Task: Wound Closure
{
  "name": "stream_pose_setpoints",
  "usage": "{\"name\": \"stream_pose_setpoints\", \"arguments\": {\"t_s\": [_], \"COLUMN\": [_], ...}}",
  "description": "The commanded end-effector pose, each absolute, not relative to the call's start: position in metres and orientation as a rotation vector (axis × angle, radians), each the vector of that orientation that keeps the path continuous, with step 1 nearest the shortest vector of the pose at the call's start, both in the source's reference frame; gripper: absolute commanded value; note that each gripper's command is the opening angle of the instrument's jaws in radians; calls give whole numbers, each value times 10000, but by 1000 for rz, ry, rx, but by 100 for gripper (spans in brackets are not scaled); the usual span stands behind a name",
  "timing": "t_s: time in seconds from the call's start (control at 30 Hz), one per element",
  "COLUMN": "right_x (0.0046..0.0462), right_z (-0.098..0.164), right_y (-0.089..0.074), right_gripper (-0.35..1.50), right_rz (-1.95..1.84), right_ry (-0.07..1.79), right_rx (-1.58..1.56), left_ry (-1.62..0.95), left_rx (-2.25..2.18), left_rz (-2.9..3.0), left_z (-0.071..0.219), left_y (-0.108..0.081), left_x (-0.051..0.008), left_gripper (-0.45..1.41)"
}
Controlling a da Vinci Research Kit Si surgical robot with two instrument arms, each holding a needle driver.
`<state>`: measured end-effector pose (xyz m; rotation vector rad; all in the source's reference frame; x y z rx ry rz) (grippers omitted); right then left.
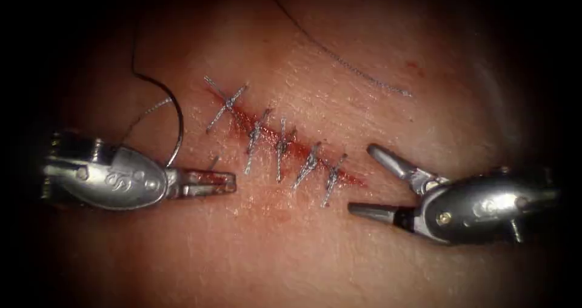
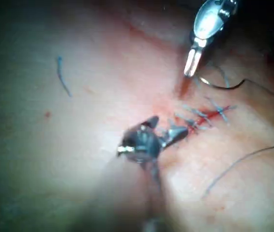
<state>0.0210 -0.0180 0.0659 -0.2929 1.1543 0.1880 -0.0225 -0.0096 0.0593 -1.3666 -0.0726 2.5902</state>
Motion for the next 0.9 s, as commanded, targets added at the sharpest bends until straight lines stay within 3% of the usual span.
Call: {"name": "stream_pose_setpoints", "arguments": {"t_s": [0.03, 0.17, 0.27, 0.4, 0.43, 0.53, 0.9], "right_x": [208, 203, 205, 206, 206, 206, 206], "right_z": [663, 665, 667, 668, 668, 668, 667], "right_y": [-191, -193, -195, -197, -198, -199, -201], "right_gripper": [147, 148, 148, 148, 148, 148, 148], "right_rz": [195, 204, 202, 199, 199, 198, 198], "right_ry": [1147, 1135, 1135, 1138, 1138, 1138, 1138], "right_rx": [-294, -303, -304, -305, -305, -305, -305], "left_ry": [-73, -69, -94, -172, -194, -238, -240], "left_rx": [-1363, -1335, -1311, -1278, -1276, -1277, -1245], "left_rz": [2588, 2572, 2530, 2432, 2414, 2375, 2378], "left_z": [600, 613, 631, 669, 676, 699, 684], "left_y": [-105, -126, -142, -159, -162, -171, -186], "left_x": [-225, -207, -201, -194, -191, -172, -84], "left_gripper": [-40, -15, 19, 93, 99, 106, 99]}}
